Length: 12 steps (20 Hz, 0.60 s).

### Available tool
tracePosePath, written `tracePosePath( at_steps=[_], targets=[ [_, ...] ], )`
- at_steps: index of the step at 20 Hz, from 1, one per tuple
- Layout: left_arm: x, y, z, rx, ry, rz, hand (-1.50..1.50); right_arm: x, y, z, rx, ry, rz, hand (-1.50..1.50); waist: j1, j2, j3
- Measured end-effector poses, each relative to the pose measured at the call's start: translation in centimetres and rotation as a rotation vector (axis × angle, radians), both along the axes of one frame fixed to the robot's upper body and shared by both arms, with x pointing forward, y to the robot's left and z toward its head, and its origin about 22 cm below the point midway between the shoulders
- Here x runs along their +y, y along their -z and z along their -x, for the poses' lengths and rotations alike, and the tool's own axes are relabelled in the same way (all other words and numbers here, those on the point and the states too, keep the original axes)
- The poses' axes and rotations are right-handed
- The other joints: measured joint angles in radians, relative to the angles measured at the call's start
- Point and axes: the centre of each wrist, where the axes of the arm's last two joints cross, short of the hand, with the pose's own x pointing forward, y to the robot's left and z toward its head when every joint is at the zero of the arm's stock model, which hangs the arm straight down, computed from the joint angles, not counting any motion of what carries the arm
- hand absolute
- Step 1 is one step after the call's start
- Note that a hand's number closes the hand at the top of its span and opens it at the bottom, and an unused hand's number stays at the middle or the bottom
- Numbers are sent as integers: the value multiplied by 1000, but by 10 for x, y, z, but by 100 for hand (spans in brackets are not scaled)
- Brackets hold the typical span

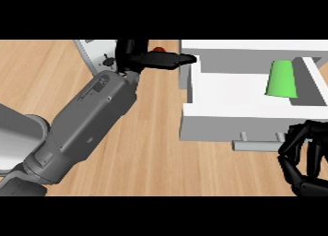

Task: Pick up the cup, place it into the drawer and close the drawer

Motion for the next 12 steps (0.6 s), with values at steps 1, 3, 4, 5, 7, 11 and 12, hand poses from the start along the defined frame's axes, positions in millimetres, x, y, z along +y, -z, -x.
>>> tracePosePath(
  at_steps=[1, 3, 4, 5, 7, 11, 12],
  targets=[
    [10, 5, 4, 7, -6, 6, -150, -2, -1, 1, 2, 2, 25, 150, 4, -1, 0],
    [29, 8, 12, 14, -24, 17, -150, -7, 0, 0, 5, 13, 75, 150, 9, -1, 0],
    [38, 10, 17, 17, -30, 19, -150, -5, 0, -1, 8, 15, 94, 150, 10, -1, 0],
    [45, 11, 22, 26, -35, 20, -150, -1, 3, -2, 18, 21, 109, 150, 10, 0, 0],
    [66, 23, 35, 36, -46, 26, -150, 6, 5, -3, 35, 31, 136, 150, 10, 1, 0],
    [104, 30, 61, 51, -51, 36, -150, 10, 18, -9, 52, 54, 201, 150, 7, 4, 0],
    [112, 34, 68, 52, -53, 38, -150, 9, 22, -12, 47, 55, 229, 150, 7, 5, 0]
  ],
)
